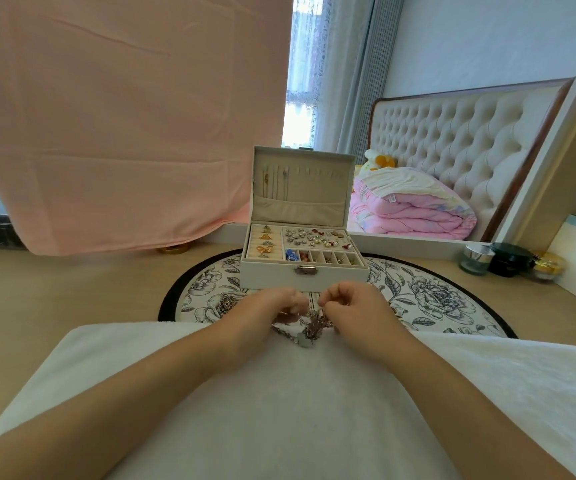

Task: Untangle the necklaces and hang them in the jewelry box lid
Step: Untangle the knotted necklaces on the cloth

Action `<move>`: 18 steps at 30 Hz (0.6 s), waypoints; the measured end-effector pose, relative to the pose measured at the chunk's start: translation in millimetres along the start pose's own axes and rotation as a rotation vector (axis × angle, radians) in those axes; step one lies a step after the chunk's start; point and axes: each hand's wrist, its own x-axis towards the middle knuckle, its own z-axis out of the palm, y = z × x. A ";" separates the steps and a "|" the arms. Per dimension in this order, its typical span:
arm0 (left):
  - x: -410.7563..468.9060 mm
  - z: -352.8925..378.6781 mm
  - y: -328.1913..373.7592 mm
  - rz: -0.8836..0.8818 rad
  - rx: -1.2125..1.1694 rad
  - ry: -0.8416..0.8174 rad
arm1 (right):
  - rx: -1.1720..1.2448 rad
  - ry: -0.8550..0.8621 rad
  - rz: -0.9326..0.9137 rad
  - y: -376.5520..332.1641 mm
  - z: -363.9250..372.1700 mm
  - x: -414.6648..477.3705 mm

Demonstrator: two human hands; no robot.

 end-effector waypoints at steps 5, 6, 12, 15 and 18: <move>-21.7 0.2 27.1 0.098 -0.076 0.003 | 0.128 -0.037 0.097 -3.4 -2.1 1.3; -26.2 -1.6 27.6 0.135 -0.159 0.016 | 0.218 -0.057 0.133 -3.7 -3.5 2.1; -15.1 0.5 35.3 0.189 -0.957 0.027 | 0.437 -0.102 0.271 -2.5 -14.3 7.8; -13.3 -1.9 44.1 0.117 -1.044 -0.065 | 0.519 -0.140 0.314 1.0 -17.4 6.9; -11.6 -2.5 52.8 0.045 -0.994 -0.096 | 0.629 -0.159 0.319 6.9 -19.6 7.7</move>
